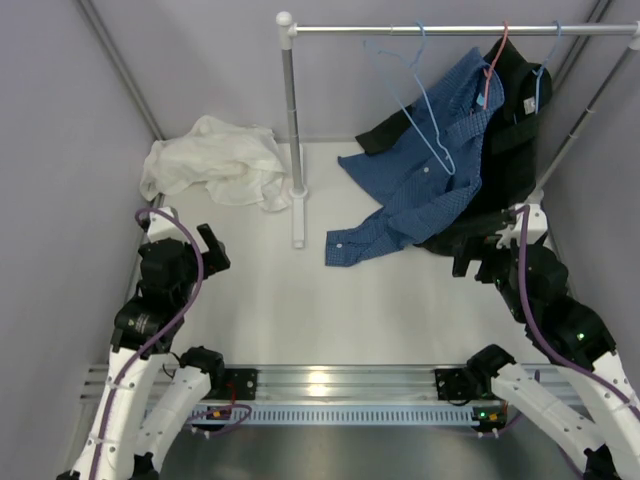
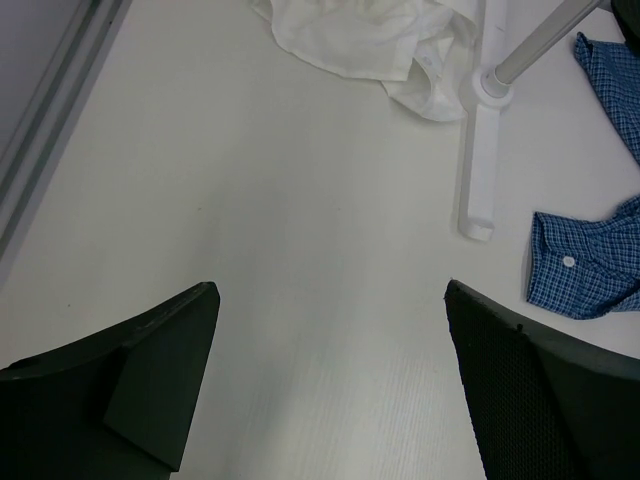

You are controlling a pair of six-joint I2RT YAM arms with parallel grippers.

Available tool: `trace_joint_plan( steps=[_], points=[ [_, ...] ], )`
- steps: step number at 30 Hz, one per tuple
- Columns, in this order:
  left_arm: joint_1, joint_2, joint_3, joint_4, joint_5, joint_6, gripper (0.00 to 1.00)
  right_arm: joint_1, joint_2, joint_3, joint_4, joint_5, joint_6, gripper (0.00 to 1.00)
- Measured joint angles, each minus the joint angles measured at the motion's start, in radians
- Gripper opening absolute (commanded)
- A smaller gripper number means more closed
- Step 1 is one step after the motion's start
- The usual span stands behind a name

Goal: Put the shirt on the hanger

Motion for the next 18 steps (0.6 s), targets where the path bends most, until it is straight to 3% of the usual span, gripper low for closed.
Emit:
trace_joint_plan(
  steps=[8, 15, 18],
  points=[
    [-0.001, 0.051, 0.002, -0.004, -0.052, -0.03, 0.98, 0.0, -0.028, -0.004, 0.016, -0.023, 0.003, 0.99],
    [0.0, 0.164, 0.051, -0.017, -0.107, -0.262, 0.98, 0.0, -0.042, -0.064, 0.084, -0.193, 0.029, 0.99],
    [0.021, 0.292, 0.07, 0.023, -0.121, -0.359, 0.98, 0.001, -0.042, -0.08, 0.13, -0.284, 0.057, 0.99]
  ],
)
